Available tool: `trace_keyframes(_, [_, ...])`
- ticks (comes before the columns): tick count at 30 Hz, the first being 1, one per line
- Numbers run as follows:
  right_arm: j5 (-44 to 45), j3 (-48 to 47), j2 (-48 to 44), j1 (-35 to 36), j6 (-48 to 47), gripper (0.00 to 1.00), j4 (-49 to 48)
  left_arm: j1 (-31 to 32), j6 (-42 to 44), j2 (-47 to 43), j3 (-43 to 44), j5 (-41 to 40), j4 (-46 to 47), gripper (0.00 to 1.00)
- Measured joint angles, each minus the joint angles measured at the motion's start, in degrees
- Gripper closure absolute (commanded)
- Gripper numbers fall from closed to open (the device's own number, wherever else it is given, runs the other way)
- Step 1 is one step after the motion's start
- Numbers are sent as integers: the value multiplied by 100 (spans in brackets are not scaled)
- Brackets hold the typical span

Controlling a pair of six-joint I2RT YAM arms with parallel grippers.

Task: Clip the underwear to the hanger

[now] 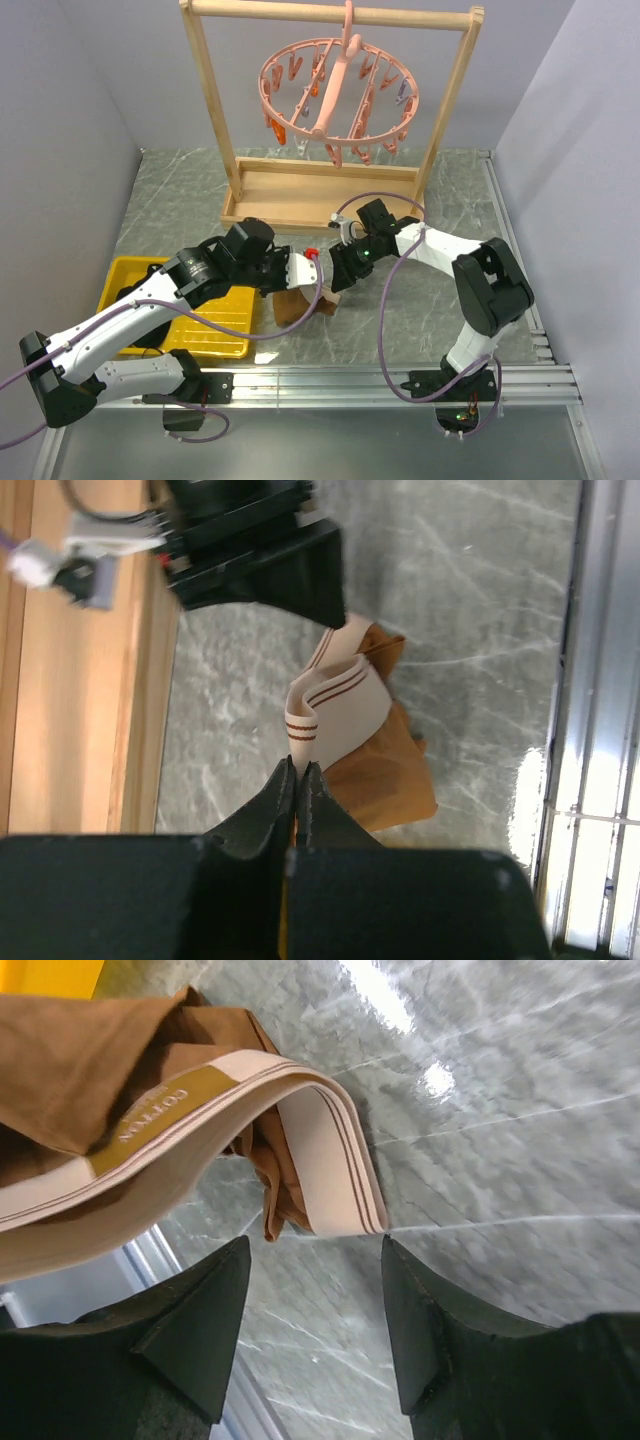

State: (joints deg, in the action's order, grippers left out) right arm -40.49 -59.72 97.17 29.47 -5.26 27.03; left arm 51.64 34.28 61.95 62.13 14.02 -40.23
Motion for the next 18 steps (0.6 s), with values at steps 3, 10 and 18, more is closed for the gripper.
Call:
trace_keyframes(3, [-105,4,258,2,214,43,-42,-262,-48,22,39,-7,-66,100])
trace_keyframes(10, [-162,26,656,-101,828,50,-50,-511,-50,83,223,-39,-181,100])
trace_keyframes(18, [-431,4,1078,-103,1515,59,9,-555,-48,131,234,-48,-151,100])
